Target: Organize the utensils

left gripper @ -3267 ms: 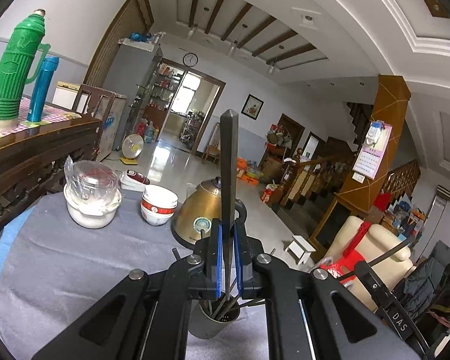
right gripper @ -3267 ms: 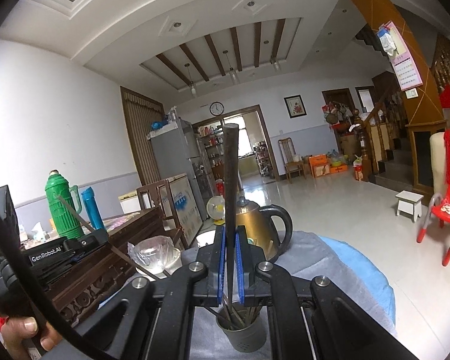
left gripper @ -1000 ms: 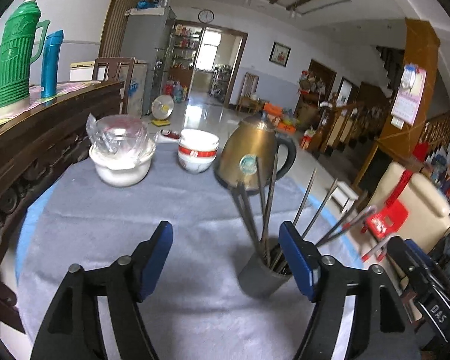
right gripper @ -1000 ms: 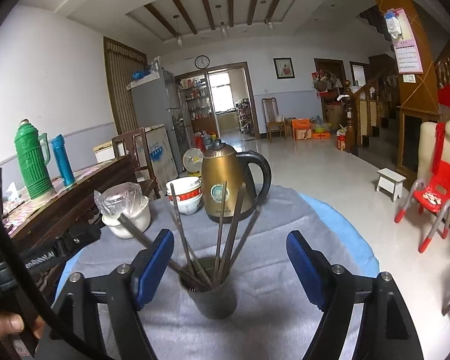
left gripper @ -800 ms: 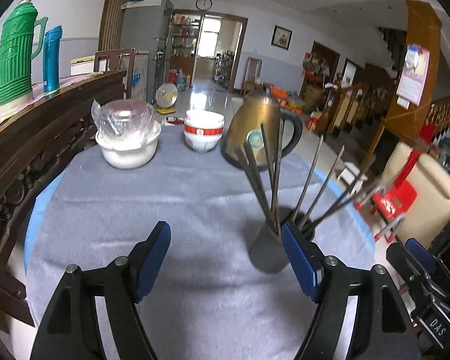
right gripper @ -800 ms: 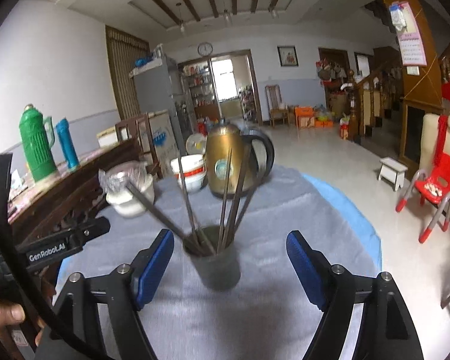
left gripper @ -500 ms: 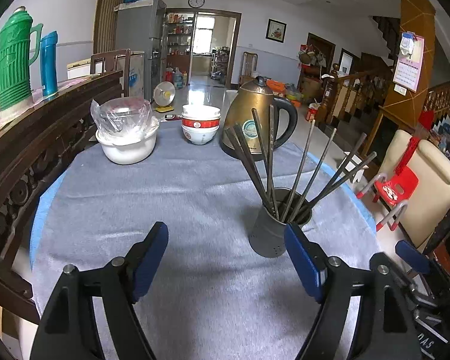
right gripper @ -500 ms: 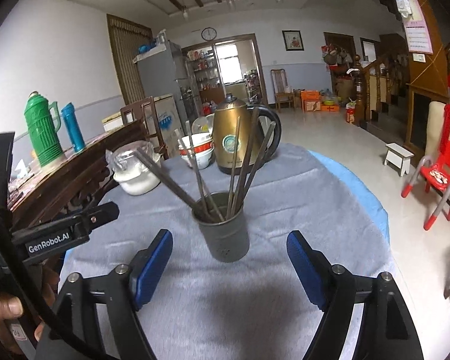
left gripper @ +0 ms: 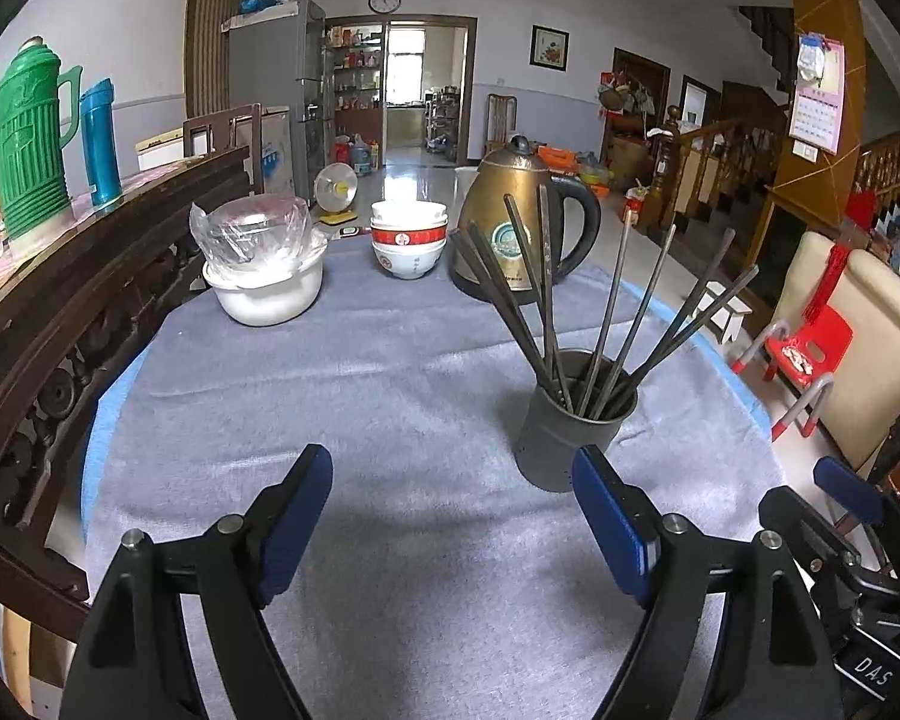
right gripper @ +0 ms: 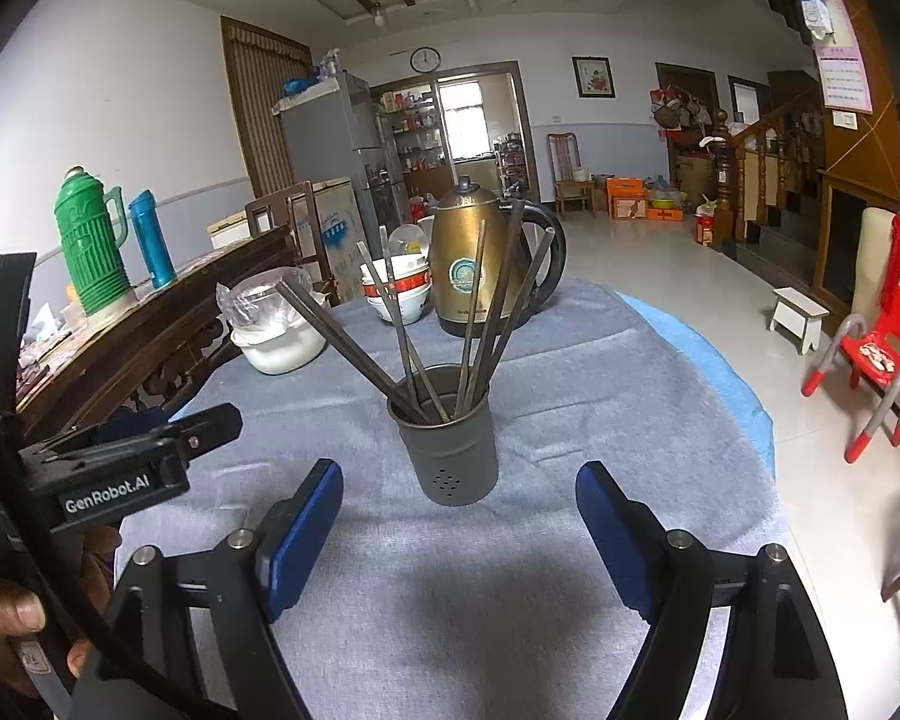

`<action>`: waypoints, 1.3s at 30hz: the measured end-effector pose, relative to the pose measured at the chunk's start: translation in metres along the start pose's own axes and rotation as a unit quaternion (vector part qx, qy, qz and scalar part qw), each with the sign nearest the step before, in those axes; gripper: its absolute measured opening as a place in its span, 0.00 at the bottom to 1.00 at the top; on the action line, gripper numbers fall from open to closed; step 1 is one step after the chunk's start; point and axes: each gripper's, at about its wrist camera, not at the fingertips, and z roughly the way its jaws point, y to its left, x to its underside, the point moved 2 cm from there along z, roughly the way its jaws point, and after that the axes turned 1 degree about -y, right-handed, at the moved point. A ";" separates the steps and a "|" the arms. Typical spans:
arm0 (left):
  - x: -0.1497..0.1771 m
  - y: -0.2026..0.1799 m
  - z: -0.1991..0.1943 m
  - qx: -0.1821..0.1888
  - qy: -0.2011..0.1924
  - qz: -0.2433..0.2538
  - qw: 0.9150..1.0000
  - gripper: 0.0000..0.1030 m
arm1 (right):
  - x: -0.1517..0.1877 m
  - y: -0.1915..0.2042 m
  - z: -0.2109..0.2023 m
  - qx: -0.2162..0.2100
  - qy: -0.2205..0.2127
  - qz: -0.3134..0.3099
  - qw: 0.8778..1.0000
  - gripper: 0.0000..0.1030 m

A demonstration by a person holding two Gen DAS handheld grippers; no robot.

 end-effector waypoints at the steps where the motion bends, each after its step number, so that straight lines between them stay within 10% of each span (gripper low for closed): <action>1: 0.000 0.000 0.001 -0.001 0.003 -0.001 1.000 0.80 | 0.000 0.000 0.000 0.000 0.000 0.000 1.000 0.81; 39: -0.007 -0.009 0.009 -0.010 -0.002 0.027 1.000 0.87 | -0.015 -0.005 0.015 0.008 -0.006 -0.014 1.000 0.81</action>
